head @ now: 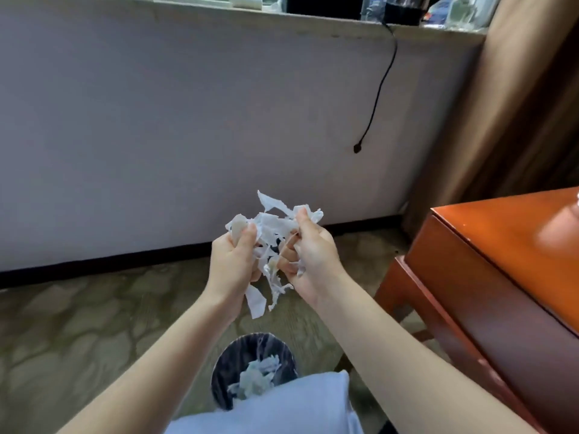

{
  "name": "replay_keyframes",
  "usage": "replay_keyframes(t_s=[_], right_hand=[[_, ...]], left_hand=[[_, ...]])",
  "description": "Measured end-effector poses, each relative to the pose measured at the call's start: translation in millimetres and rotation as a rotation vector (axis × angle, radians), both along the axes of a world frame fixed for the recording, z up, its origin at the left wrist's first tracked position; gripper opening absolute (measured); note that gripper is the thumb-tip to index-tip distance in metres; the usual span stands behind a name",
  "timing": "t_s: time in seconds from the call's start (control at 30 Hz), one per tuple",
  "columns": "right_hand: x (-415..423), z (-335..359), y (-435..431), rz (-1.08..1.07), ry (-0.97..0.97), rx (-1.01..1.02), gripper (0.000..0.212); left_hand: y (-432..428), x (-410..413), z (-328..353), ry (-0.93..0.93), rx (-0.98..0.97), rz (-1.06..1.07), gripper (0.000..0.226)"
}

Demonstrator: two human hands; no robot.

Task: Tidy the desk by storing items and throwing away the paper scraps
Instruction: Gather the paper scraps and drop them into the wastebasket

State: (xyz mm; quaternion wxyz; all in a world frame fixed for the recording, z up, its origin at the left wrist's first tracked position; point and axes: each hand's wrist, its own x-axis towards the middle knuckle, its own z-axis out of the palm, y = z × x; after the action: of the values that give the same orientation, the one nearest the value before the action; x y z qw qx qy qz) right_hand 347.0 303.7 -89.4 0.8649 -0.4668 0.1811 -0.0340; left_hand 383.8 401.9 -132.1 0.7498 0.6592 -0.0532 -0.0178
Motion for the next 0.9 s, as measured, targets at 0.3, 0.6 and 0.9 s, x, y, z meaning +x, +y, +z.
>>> replay_keyframes(t_s=[0.3, 0.6, 0.9], right_hand=[[37.4, -133.5, 31.9, 0.028, 0.290, 0.016, 0.030], [50.0, -250.5, 31.8, 0.038, 0.607, -0.208, 0.034], [51.6, -328.1, 30.6, 0.108, 0.804, -0.338, 0.031]], left_hand=[[26.4, 26.6, -131.5, 0.267, 0.113, 0.027, 0.039], [34.9, 33.7, -241.0, 0.536, 0.344, -0.016, 0.034], [31.5, 40.0, -307.5, 0.679, 0.533, -0.164, 0.040]])
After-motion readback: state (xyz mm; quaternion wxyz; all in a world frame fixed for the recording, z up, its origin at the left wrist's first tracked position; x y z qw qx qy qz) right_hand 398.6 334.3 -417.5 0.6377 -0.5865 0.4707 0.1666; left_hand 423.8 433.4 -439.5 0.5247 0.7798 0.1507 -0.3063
